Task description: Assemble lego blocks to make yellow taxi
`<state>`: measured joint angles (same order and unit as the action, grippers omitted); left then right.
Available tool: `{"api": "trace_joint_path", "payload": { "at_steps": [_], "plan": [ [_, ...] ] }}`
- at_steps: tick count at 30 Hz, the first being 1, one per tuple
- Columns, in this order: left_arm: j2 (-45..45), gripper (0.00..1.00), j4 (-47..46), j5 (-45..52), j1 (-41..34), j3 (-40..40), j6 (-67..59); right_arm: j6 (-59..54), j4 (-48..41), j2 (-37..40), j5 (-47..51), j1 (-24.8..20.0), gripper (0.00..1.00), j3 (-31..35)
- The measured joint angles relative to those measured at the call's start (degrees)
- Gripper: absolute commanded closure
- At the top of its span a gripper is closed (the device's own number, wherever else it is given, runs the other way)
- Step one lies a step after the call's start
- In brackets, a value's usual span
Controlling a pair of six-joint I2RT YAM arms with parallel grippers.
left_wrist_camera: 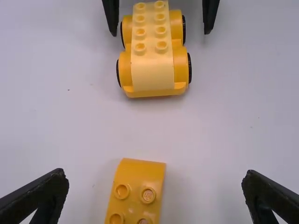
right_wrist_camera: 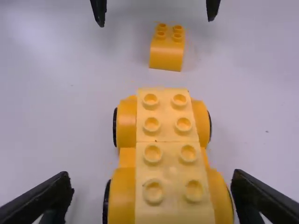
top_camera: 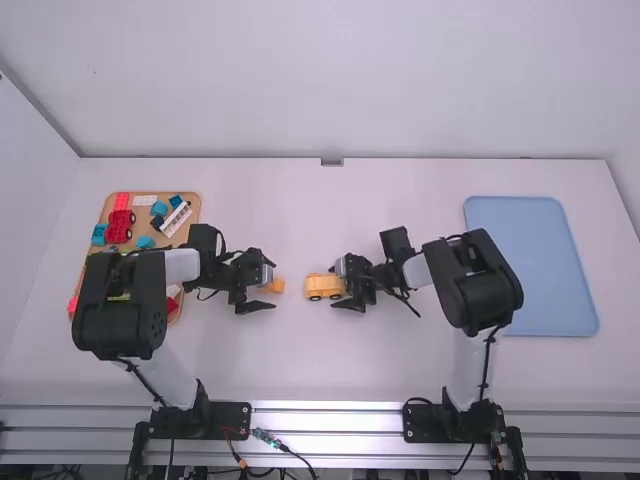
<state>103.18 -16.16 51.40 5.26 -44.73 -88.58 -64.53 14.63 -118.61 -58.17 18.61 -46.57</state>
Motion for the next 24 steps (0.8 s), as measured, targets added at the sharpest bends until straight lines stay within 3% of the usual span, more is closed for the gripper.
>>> {"api": "trace_joint_path", "payload": {
  "at_steps": [10,24],
  "plan": [
    [0.0,0.01,0.5,-2.6,0.0,0.0,0.0,0.1,-0.4,0.0,1.6,1.4,0.31,-0.5],
    [1.8,0.01,4.6,-2.9,0.9,-2.1,2.0,-0.1,-2.1,0.0,1.6,1.3,0.32,-0.9]
  ]
}}
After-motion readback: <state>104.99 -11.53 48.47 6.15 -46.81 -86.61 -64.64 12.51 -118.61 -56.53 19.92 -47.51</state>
